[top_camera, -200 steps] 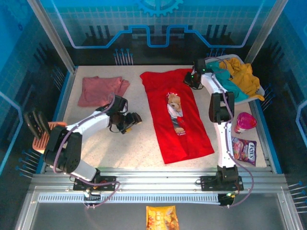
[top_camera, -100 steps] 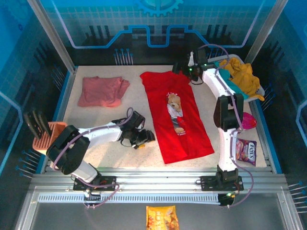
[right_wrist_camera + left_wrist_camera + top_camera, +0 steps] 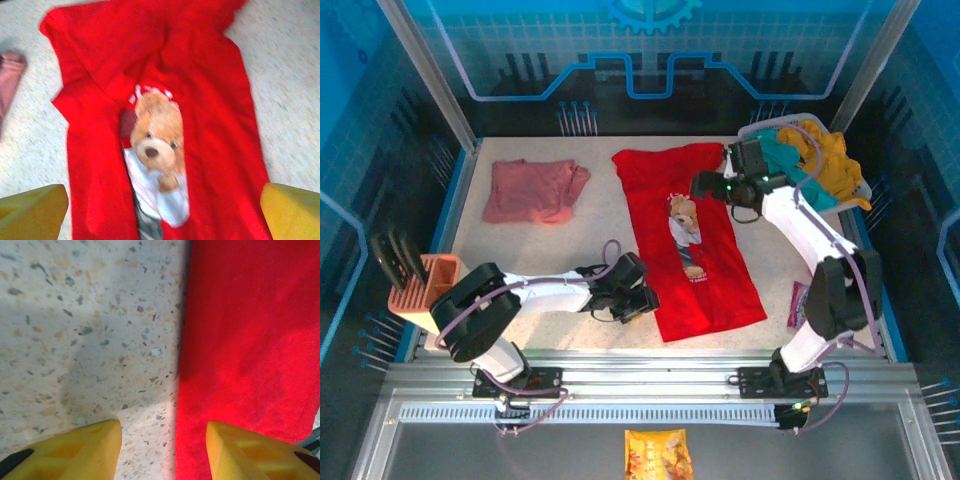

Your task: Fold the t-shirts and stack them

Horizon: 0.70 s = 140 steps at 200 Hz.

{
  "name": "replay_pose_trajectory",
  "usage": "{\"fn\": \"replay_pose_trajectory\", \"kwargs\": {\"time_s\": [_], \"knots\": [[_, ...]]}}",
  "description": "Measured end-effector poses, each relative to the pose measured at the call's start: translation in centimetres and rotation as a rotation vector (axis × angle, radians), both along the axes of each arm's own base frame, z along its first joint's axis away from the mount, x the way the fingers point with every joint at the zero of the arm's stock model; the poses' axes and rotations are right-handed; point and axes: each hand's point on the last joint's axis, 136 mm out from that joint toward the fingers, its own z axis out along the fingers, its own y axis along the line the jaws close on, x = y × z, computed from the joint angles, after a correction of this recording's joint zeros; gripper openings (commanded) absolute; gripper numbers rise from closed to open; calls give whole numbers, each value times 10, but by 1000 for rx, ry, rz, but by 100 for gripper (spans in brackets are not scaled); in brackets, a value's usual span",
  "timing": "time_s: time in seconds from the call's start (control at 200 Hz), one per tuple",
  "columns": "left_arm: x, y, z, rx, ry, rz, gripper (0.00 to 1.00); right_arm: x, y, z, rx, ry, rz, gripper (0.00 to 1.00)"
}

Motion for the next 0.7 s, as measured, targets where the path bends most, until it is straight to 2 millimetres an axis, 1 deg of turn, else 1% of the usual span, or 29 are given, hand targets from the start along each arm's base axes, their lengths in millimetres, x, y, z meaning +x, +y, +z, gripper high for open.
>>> {"fn": "replay_pose_trajectory", "kwargs": {"time_s": [0.09, 0.24, 0.285, 0.3, 0.32, 0.445, 0.61, 0.65, 0.7], "knots": [[-1, -2, -1, 13, -7, 20, 47, -27, -8, -1, -22, 0, -9, 100], [-2, -9, -3, 29, -23, 48, 46, -57, -20, -1, -21, -8, -32, 100], [-3, -13, -3, 32, -25, 52, 44, -64, -24, -4, -26, -6, -51, 100], [-3, -14, -3, 34, -26, 54, 40, -66, -26, -5, -27, -5, -56, 100], [-3, -15, -3, 36, -26, 58, 39, -69, -27, -6, -29, -3, -63, 100], [-4, -19, -6, 52, -33, 75, 38, -81, -35, -13, -41, 13, -90, 100], [-5, -24, -5, 71, -40, 91, 36, -87, -40, -11, -47, 2, -102, 100], [-6, -28, -5, 65, -41, 90, 36, -89, -42, -11, -46, 2, -105, 100], [-8, -38, -4, 48, -44, 81, 36, -90, -43, -11, -47, 2, -109, 100]]}}
